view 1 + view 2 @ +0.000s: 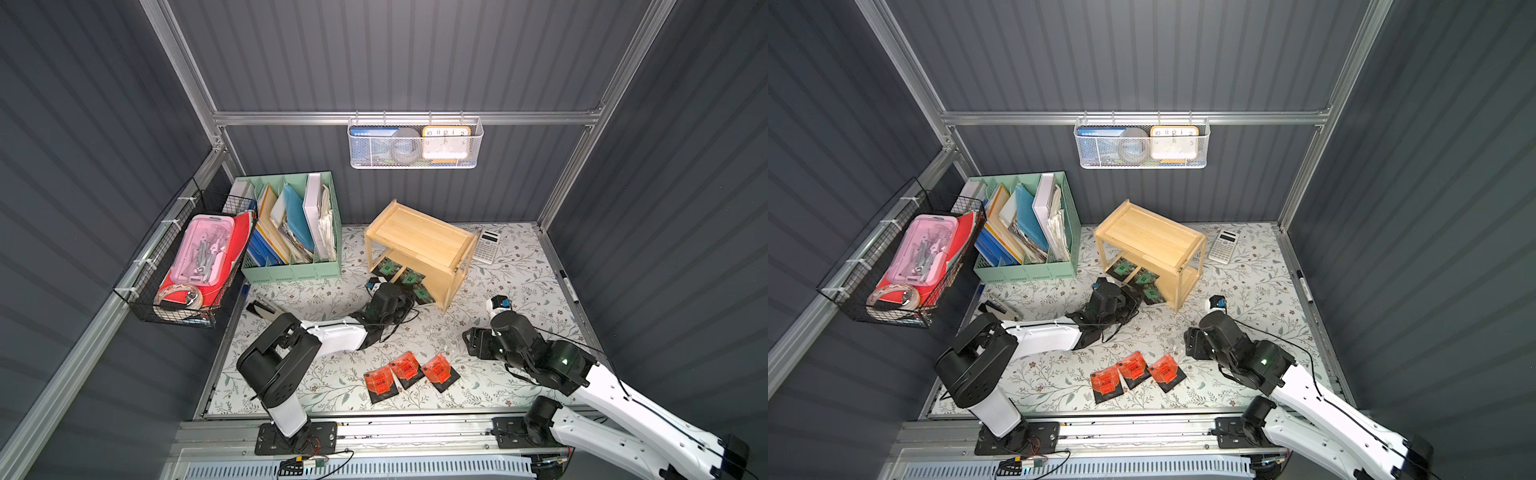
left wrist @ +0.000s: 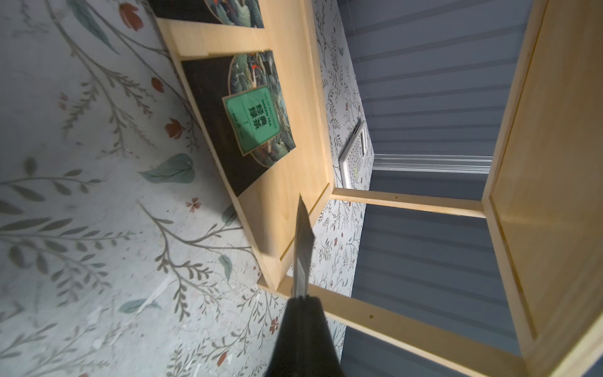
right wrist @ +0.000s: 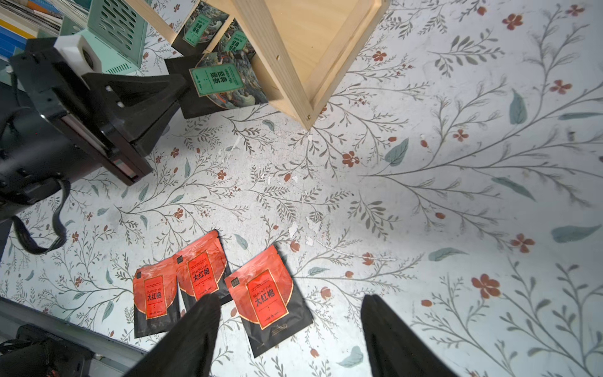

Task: Place the tea bags on the shelf by color
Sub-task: Place the tea bag on the shelf.

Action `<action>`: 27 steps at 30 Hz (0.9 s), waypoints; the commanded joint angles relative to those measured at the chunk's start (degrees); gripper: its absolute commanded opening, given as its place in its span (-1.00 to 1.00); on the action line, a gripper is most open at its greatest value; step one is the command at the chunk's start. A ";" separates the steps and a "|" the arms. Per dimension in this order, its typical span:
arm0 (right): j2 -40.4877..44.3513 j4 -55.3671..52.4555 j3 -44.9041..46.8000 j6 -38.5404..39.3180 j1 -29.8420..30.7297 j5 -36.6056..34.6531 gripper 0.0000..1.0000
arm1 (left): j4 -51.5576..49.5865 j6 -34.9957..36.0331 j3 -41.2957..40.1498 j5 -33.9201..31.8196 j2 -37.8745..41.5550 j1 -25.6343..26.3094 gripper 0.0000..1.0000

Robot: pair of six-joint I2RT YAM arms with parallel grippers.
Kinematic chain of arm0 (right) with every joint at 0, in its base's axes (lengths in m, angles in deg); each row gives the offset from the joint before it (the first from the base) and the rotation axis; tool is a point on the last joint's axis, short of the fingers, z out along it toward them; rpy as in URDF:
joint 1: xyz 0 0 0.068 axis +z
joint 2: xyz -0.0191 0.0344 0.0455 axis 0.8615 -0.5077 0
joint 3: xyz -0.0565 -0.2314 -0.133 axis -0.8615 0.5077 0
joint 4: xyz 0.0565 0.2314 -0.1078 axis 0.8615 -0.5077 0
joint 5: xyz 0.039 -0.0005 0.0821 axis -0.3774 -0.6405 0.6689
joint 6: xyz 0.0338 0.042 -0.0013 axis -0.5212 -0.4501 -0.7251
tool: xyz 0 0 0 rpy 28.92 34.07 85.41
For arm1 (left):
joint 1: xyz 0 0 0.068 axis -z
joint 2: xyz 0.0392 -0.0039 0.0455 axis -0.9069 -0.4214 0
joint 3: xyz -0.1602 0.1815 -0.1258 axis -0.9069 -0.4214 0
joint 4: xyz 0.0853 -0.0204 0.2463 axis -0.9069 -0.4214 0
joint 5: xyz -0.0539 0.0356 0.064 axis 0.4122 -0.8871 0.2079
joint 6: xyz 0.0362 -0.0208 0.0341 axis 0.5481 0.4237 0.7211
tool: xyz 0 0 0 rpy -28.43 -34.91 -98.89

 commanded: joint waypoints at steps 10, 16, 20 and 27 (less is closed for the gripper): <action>3.15 -3.37 -2.07 5.08 -0.28 -0.68 0.53 | 6.81 -4.70 5.37 -6.52 -6.72 2.12 -1.00; 3.82 -5.15 -3.31 6.55 -0.29 -0.56 0.56 | 8.06 -5.84 7.60 -8.33 -9.83 2.80 -1.00; 5.08 -5.86 -3.45 7.26 -0.37 -0.84 0.58 | 8.55 -6.92 8.59 -10.33 -11.46 3.57 -1.00; 7.42 -7.55 -3.88 8.77 -0.37 -1.77 0.63 | 9.93 -8.98 10.07 -13.27 -14.34 4.73 -1.00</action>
